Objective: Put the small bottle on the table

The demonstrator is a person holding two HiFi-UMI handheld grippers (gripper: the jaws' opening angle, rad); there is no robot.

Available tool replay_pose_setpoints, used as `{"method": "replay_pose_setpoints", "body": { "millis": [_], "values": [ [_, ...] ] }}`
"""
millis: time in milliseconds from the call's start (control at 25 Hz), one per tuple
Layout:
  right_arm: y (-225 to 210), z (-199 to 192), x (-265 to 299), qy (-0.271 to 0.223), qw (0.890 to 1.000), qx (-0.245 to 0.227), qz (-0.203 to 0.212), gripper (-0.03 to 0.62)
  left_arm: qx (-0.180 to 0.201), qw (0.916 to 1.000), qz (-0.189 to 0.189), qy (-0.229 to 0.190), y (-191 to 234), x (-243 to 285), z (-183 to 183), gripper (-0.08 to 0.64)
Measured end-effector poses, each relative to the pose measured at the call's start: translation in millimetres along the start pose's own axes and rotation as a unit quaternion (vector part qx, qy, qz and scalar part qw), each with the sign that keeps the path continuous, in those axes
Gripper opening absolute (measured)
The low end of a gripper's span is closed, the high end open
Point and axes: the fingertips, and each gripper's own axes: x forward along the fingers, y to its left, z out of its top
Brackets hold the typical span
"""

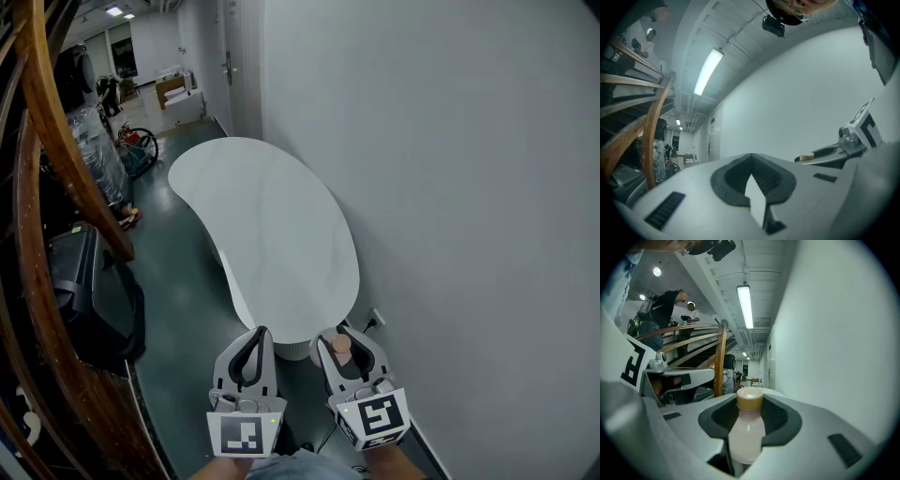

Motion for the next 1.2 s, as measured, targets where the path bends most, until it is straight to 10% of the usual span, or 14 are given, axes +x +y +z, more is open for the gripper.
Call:
{"method": "replay_pose_setpoints", "body": {
  "millis": [1200],
  "values": [
    [-73.1, 17.2, 155.7, 0.013, 0.999, -0.009, -0.051, 0.126, -0.007, 0.9982, -0.059, 0.011, 68.3, 170.7, -21.8, 0.0]
  ]
}}
